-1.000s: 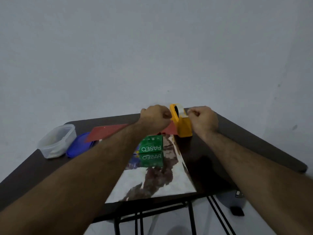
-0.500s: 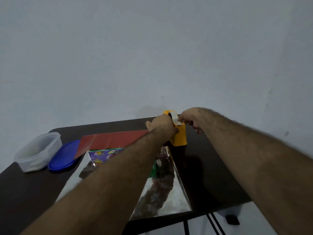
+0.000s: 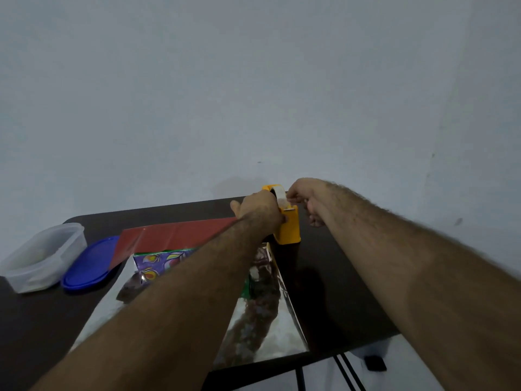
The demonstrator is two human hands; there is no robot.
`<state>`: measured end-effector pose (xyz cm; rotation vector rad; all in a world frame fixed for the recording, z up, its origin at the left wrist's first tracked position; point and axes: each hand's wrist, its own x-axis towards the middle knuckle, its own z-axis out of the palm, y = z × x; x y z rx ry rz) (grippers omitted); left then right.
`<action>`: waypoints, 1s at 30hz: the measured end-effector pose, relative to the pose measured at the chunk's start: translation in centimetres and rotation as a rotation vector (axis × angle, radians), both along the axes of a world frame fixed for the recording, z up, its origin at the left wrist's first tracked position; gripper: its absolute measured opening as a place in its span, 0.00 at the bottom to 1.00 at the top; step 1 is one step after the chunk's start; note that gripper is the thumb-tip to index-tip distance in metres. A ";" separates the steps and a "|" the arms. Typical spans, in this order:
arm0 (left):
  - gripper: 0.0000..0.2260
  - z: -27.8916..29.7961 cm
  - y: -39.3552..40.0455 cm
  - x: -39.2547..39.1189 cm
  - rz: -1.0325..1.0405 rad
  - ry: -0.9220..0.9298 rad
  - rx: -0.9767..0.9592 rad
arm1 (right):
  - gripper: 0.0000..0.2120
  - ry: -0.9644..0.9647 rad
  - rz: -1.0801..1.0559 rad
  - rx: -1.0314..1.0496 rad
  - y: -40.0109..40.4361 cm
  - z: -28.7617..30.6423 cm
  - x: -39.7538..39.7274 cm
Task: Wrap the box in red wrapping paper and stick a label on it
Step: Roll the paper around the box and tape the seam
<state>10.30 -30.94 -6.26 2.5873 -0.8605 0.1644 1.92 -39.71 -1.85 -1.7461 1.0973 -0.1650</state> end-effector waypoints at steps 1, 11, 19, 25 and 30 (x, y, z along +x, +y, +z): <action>0.16 0.0 -0.1 -0.1 0.002 0.000 0.001 | 0.11 -0.022 -0.016 0.016 0.1 0.0 -0.6; 0.10 0.0 -0.1 -0.4 0.018 -0.066 0.028 | 0.06 -0.220 -0.160 0.167 1.6 -4.8 -3.0; 0.11 0.0 0.3 -0.4 0.000 -0.067 0.053 | 0.19 -0.232 -0.164 0.027 1.5 -5.7 -2.4; 0.10 0.6 1.0 -0.9 -0.021 -0.083 0.064 | 0.05 -0.212 -0.200 -0.425 1.1 -6.9 -3.9; 0.06 2.1 3.9 0.1 -0.160 0.247 -0.462 | 0.06 -0.466 0.081 -0.453 1.6 -4.3 -3.9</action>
